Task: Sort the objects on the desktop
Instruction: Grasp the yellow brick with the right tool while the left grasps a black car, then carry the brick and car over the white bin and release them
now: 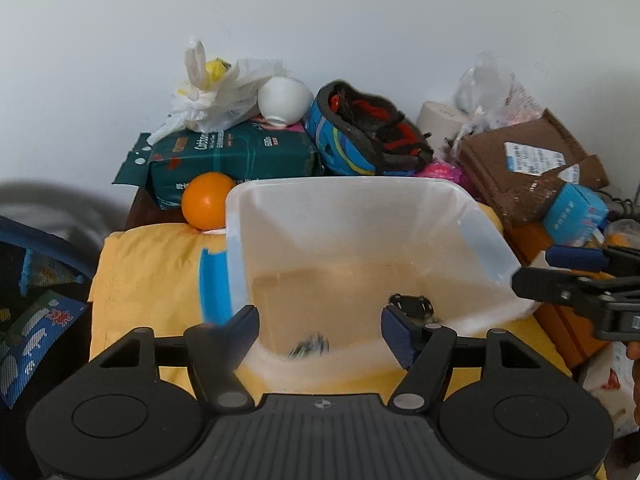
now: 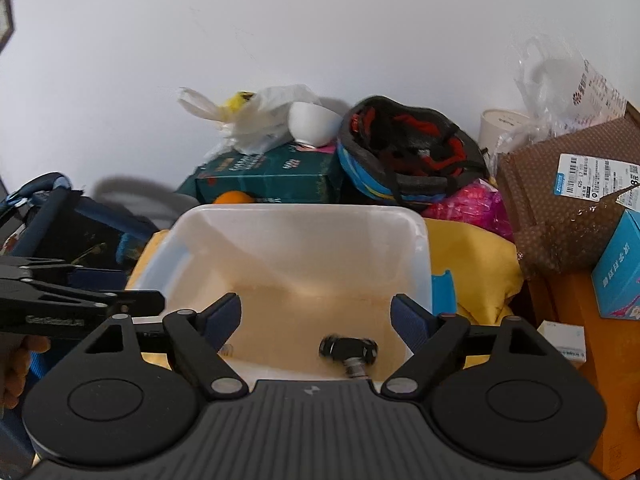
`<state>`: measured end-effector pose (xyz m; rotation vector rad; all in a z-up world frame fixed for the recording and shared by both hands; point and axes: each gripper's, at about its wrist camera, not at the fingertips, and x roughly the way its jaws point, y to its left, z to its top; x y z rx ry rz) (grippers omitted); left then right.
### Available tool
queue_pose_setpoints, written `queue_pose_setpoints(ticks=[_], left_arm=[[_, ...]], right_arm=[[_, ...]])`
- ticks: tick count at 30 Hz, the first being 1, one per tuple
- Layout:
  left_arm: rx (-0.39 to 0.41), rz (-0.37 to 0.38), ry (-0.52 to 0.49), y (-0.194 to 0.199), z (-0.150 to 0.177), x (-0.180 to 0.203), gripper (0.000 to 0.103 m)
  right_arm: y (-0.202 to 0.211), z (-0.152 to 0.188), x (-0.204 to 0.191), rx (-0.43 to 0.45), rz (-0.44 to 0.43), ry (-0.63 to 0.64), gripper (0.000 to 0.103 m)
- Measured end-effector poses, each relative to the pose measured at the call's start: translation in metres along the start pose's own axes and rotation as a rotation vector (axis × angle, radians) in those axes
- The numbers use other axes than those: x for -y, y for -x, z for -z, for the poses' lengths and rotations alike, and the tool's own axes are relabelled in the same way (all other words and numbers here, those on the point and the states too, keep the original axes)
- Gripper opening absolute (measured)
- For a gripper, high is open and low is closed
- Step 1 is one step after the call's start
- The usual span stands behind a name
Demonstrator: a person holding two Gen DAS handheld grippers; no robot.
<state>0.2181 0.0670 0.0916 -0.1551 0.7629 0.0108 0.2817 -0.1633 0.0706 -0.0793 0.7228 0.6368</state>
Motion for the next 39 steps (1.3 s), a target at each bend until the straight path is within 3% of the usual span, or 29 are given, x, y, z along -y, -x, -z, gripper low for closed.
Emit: queue_pose_setpoints(ticks=[4, 7, 10, 14, 18, 22, 28, 31, 33, 39], left_arm=[[0.072, 0.044, 0.006, 0.034, 0.066, 0.0, 0.073], [0.038, 0.035, -0.006, 0.043, 0.122, 0.003, 0.073], [-0.052, 0.012, 0.019, 0.036, 0.17, 0.005, 0.073], [-0.146, -0.013, 0.03, 0.02, 0.202, 0.013, 0.073], [-0.166, -0.021, 0.007, 0.006, 0.207, 0.027, 0.073], [-0.163, -0.025, 0.033, -0.003, 0.197, 0.033, 0.073], [-0.176, -0.039, -0.033, -0.019, 0.195, 0.048, 0.074], [-0.162, -0.044, -0.05, -0.021, 0.194, 0.05, 0.072], [-0.149, -0.039, -0.077, -0.019, 0.194, 0.05, 0.069], [-0.102, -0.014, -0.107, -0.004, 0.194, 0.043, 0.069]], right_arm=[[0.033, 0.039, -0.008, 0.071, -0.066, 0.01, 0.085], [0.055, 0.088, -0.017, 0.084, -0.089, 0.063, 0.086], [0.061, 0.146, -0.019, 0.021, -0.072, 0.109, 0.086], [0.055, 0.207, -0.014, -0.113, -0.048, 0.139, 0.086], [0.044, 0.224, -0.01, -0.168, -0.032, 0.164, 0.086], [0.037, 0.229, -0.007, -0.178, -0.027, 0.17, 0.085], [0.025, 0.229, -0.013, -0.177, -0.037, 0.191, 0.084], [0.017, 0.228, -0.016, -0.193, -0.039, 0.206, 0.08], [0.013, 0.228, -0.018, -0.209, -0.049, 0.211, 0.061], [0.024, 0.23, -0.016, -0.199, -0.074, 0.185, 0.055]])
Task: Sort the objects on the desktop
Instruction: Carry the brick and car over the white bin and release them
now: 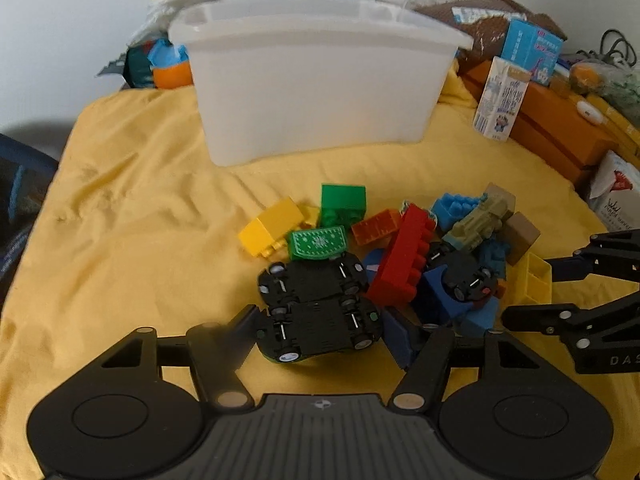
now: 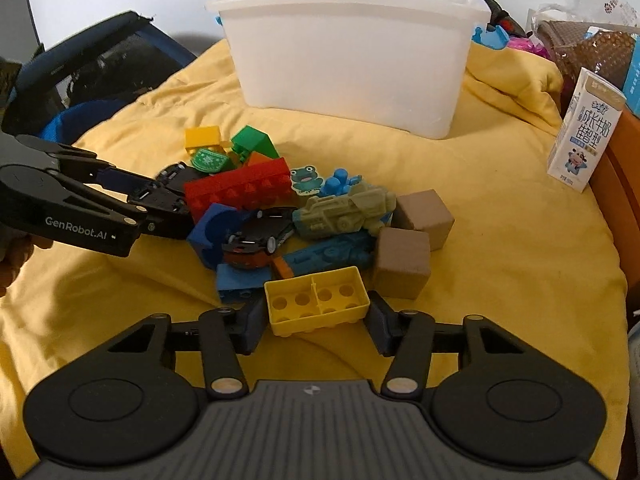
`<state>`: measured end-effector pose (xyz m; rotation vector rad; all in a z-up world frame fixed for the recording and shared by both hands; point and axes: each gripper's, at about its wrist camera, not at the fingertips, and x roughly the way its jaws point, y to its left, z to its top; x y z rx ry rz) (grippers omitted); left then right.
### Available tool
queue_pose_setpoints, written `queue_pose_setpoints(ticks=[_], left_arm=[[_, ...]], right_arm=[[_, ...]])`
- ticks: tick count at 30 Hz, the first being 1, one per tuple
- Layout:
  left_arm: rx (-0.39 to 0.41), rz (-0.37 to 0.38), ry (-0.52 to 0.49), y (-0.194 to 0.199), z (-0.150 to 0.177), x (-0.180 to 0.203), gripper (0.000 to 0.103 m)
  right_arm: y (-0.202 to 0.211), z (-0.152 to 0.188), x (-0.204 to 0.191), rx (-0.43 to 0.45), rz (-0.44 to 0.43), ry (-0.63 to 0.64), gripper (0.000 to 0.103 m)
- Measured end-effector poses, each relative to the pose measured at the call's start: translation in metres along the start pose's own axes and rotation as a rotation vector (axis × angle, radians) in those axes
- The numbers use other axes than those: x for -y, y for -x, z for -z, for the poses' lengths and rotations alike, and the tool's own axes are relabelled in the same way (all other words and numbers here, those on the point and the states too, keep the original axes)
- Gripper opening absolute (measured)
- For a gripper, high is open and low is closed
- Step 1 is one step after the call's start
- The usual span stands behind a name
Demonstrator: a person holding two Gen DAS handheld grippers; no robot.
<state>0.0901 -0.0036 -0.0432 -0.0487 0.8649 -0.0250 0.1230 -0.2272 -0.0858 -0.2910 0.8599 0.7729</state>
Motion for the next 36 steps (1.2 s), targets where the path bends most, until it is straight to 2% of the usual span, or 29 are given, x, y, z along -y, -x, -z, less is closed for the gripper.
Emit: queue_pose_setpoints(ticks=[5, 9, 13, 19, 27, 32, 36], left_arm=[[0.045, 0.021, 0.06, 0.024, -0.009, -0.012, 0.069], [0.11, 0.037, 0.091, 0.047, -0.032, -0.017, 0.069], [0.185, 0.047, 0.097, 0.067, -0.066, -0.022, 0.069], [0.245, 0.047, 0.086, 0.08, -0.128, -0.031, 0.069], [0.215, 0.017, 0.102, 0.065, -0.204, -0.055, 0.069], [0.172, -0.008, 0.098, 0.047, -0.228, -0.062, 0.069], [0.141, -0.007, 0.097, 0.034, -0.24, -0.064, 0.069]], right_arm=[[0.017, 0.002, 0.001, 0.045, -0.004, -0.023, 0.055], [0.038, -0.012, 0.004, 0.114, -0.01, -0.076, 0.055], [0.055, -0.042, 0.005, 0.197, -0.02, -0.108, 0.055], [0.076, -0.107, 0.011, 0.304, -0.026, -0.115, 0.055], [0.069, -0.191, 0.041, 0.316, -0.008, -0.163, 0.055], [0.052, -0.223, 0.061, 0.277, 0.006, -0.223, 0.055], [0.037, -0.237, 0.07, 0.233, 0.005, -0.258, 0.056]])
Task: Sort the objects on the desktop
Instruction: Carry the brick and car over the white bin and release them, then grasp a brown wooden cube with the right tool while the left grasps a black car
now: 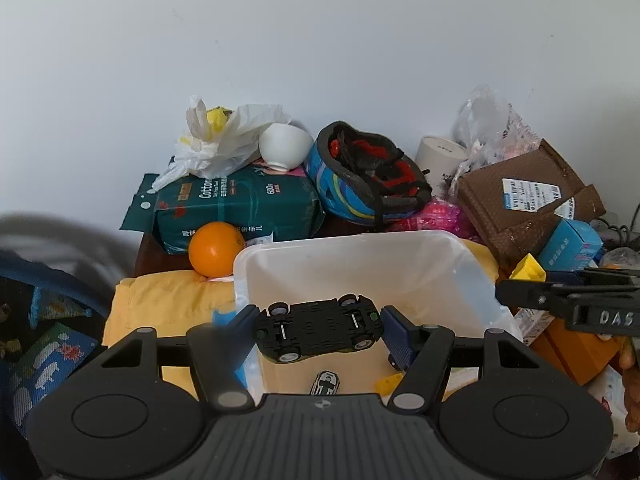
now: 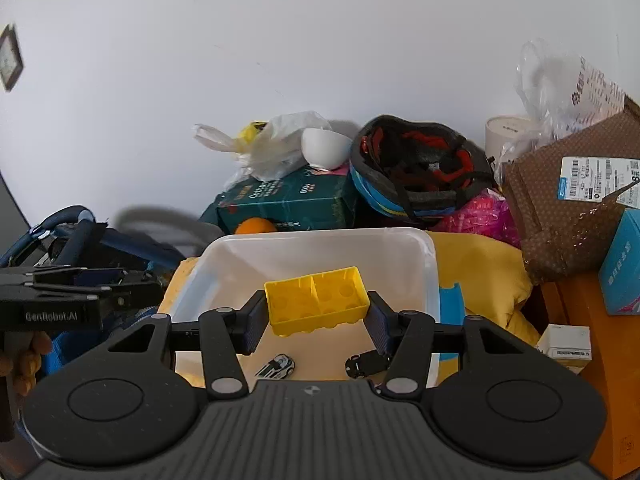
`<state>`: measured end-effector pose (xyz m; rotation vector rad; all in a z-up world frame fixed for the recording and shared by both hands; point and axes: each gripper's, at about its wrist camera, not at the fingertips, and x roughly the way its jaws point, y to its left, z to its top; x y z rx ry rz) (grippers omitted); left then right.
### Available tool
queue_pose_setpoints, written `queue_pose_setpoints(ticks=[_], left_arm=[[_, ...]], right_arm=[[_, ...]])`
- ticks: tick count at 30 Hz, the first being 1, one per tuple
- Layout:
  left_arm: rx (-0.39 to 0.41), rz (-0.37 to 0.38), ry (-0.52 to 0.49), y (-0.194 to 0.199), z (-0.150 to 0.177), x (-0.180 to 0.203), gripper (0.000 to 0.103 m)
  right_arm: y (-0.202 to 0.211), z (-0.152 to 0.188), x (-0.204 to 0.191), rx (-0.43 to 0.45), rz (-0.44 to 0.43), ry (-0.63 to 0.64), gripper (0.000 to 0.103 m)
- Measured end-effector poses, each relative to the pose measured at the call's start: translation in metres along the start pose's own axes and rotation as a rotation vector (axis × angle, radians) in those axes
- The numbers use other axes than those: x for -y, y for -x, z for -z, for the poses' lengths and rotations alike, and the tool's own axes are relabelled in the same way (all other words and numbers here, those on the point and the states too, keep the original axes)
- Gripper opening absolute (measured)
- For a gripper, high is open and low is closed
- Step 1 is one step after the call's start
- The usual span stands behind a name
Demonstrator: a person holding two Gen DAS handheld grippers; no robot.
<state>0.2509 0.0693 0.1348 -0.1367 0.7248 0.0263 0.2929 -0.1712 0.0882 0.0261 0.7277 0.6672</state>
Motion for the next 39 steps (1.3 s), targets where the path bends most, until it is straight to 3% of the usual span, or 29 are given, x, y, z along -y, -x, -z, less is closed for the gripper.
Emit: queue_pose_setpoints(ticks=[5, 7, 8, 9, 12, 14, 17, 23, 28, 32, 36, 39], left_arm=[[-0.04, -0.016, -0.004, -0.016, -0.007, 0.0, 0.069], [-0.062, -0.026, -0.001, -0.021, -0.006, -0.001, 0.069], [-0.064, -0.032, 0.003, -0.022, -0.003, -0.002, 0.07], [-0.063, -0.033, 0.007, -0.021, 0.0, -0.004, 0.071], [-0.061, -0.026, 0.015, -0.016, 0.015, -0.007, 0.076], [-0.062, 0.005, 0.024, -0.01, 0.029, -0.008, 0.084], [-0.044, 0.064, 0.074, 0.011, 0.065, -0.011, 0.087], [-0.051, 0.023, 0.049, 0.039, 0.151, -0.001, 0.087], [-0.165, -0.001, 0.055, 0.023, 0.21, 0.009, 0.087], [-0.185, -0.002, -0.021, 0.006, 0.228, 0.025, 0.087], [-0.173, -0.009, -0.024, -0.005, 0.231, 0.033, 0.087], [-0.164, -0.014, -0.048, -0.01, 0.23, 0.039, 0.087]], right_arm=[[-0.02, -0.006, 0.0, -0.044, 0.035, 0.025, 0.056], [-0.024, -0.007, -0.001, -0.046, 0.063, 0.031, 0.071], [-0.025, -0.007, -0.001, -0.043, 0.072, 0.036, 0.084], [-0.025, -0.006, -0.002, -0.033, 0.069, 0.046, 0.085], [-0.022, -0.003, -0.003, -0.025, 0.058, 0.062, 0.085], [-0.014, 0.007, -0.005, -0.013, 0.044, 0.071, 0.085], [0.003, 0.031, -0.008, 0.005, 0.01, 0.091, 0.085], [0.038, 0.117, -0.012, -0.008, -0.009, 0.165, 0.087], [0.038, 0.19, 0.005, -0.137, 0.056, 0.124, 0.085], [0.029, 0.219, 0.019, -0.204, 0.125, 0.1, 0.073], [0.025, 0.224, 0.028, -0.203, 0.151, 0.073, 0.063], [0.023, 0.225, 0.026, -0.194, 0.143, 0.08, 0.062]])
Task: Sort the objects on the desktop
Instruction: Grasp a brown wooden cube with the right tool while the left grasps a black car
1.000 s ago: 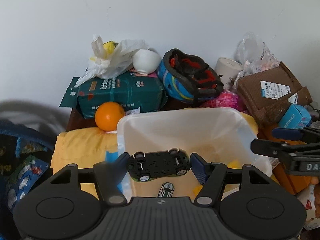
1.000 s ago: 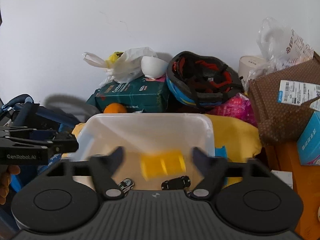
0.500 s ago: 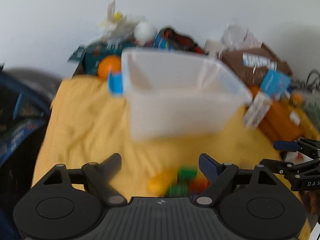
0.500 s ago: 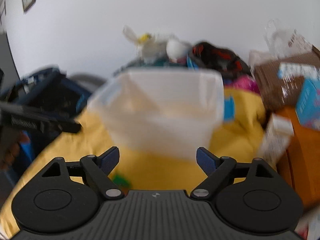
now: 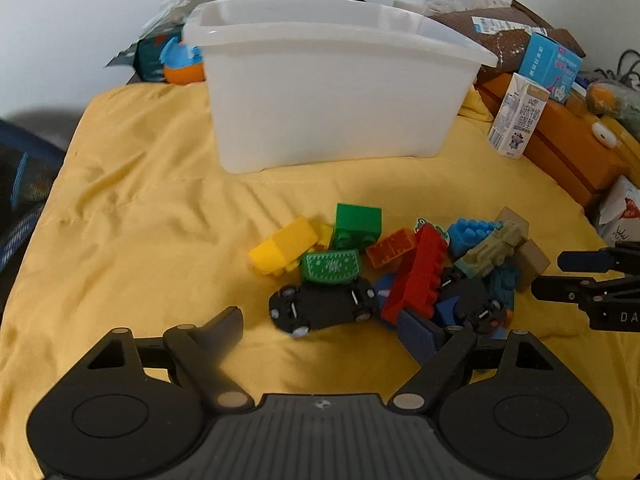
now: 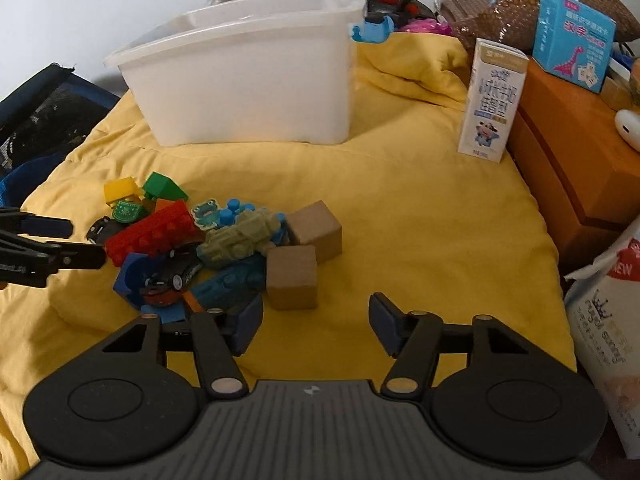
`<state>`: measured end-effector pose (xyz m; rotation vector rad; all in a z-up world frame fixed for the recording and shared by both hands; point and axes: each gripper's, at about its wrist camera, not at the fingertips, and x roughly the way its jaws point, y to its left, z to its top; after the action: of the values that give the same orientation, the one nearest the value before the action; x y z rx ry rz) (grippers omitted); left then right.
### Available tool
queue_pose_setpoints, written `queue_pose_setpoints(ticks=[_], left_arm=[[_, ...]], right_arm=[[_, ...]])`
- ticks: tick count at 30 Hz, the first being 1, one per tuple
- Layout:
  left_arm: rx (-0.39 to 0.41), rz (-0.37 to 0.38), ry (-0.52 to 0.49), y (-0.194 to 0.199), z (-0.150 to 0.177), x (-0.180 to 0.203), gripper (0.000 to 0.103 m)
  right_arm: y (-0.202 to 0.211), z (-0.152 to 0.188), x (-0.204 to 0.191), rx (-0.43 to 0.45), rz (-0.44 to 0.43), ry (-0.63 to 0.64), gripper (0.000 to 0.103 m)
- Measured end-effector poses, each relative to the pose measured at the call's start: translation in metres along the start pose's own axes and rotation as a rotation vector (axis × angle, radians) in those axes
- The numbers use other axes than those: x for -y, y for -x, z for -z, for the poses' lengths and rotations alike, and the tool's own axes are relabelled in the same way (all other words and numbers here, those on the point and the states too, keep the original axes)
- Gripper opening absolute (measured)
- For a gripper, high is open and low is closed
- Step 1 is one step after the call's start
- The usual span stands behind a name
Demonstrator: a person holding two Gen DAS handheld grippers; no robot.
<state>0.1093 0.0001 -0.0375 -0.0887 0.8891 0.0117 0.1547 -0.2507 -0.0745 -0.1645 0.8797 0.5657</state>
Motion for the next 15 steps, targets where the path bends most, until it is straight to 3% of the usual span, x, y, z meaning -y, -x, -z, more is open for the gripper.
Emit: queue_pose_setpoints(ticks=[5, 7, 9, 11, 15], left_arm=[[-0.031, -0.004, -0.004, -0.013, -0.001, 0.004, 0.087], [-0.032, -0.006, -0.005, -0.017, -0.001, 0.005, 0.086], [-0.029, 0.024, -0.025, -0.018, 0.0, 0.007, 0.082], [-0.016, 0.016, -0.059, -0.018, 0.002, 0.01, 0.074], [-0.006, 0.017, -0.077, -0.018, 0.003, 0.006, 0.067]], right_arm=[[-0.008, -0.002, -0.008, 0.011, 0.0, 0.04, 0.062], [-0.014, -0.003, -0.012, 0.004, 0.01, 0.057, 0.056], [-0.021, -0.004, -0.015, -0.015, 0.014, 0.066, 0.044], [-0.024, -0.004, -0.017, -0.027, 0.003, 0.079, 0.035], [-0.023, -0.002, -0.017, -0.022, 0.001, 0.071, 0.033]])
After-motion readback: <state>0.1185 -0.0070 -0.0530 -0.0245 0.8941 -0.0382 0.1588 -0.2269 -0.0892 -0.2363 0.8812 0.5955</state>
